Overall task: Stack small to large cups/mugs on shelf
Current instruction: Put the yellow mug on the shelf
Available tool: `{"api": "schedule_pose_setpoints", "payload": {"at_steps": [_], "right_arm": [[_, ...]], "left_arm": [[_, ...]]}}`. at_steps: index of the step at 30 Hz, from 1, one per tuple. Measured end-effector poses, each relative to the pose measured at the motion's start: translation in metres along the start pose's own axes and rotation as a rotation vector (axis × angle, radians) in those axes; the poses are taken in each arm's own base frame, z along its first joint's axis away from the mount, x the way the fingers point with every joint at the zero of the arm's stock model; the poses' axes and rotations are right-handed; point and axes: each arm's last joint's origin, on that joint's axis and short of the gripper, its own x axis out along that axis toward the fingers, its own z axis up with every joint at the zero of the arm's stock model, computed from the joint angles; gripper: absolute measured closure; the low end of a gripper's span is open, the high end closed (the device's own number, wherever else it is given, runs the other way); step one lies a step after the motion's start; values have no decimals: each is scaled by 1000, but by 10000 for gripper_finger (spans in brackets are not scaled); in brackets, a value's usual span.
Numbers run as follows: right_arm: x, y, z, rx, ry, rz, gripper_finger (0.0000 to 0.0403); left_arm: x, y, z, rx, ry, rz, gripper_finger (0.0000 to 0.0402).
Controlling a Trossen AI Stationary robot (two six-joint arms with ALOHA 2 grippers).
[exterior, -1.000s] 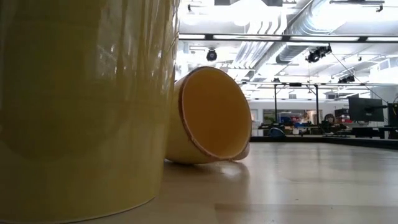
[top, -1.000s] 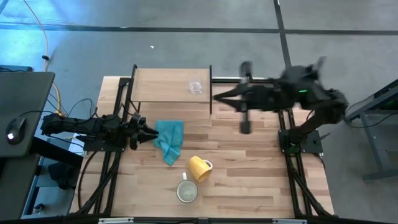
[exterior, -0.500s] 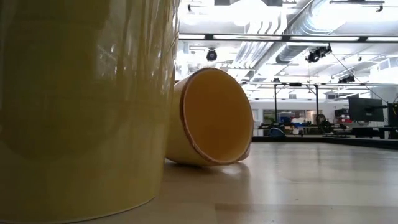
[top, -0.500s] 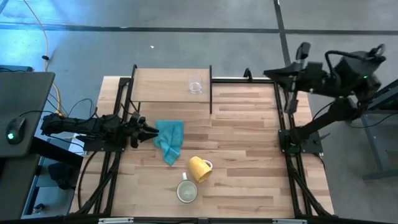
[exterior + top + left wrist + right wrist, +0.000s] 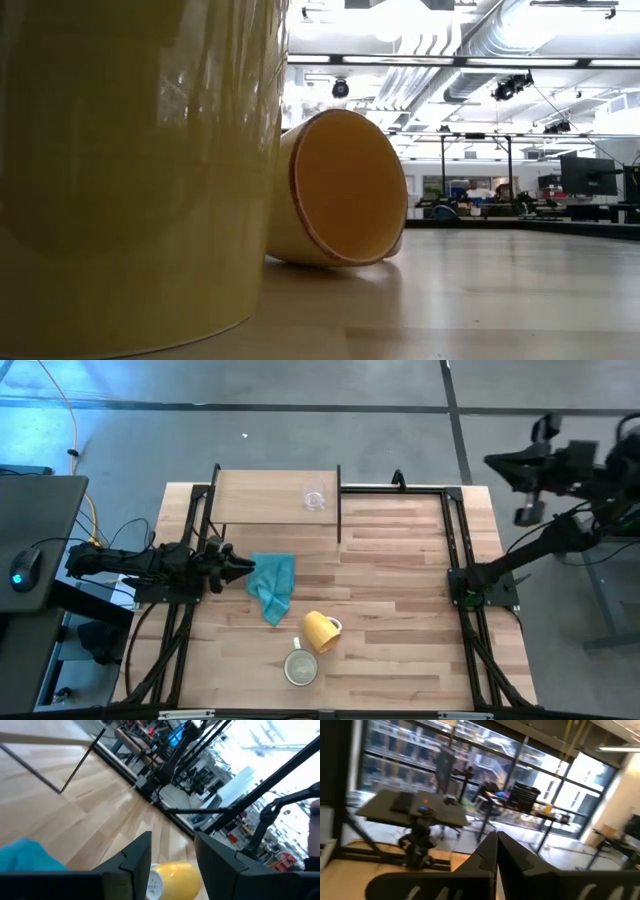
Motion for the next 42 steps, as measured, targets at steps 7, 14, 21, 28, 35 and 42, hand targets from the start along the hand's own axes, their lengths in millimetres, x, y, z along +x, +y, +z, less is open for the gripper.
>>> {"api": "schedule_pose_setpoints", "payload": {"at_steps": [7, 14, 21, 28, 35, 42], "right_arm": [[-24, -2, -18, 139, 98, 154, 403], [-1, 21, -44, 224, 357, 210, 403], [33, 56, -86, 224, 533, 244, 403], [64, 95, -137, 287, 617, 328, 403], [90, 129, -182, 368, 650, 407, 403], [106, 155, -216, 493, 603, 501, 403]], "left_arm": [[0, -5, 5, -2, -59, -44, 263], [0, -4, 6, -9, -82, -24, 263], [0, -4, 8, -27, -107, -13, 263], [0, -4, 8, -34, -108, -12, 263], [0, -4, 7, -34, -107, -11, 263], [0, -4, 7, -33, -105, -9, 263]]}}
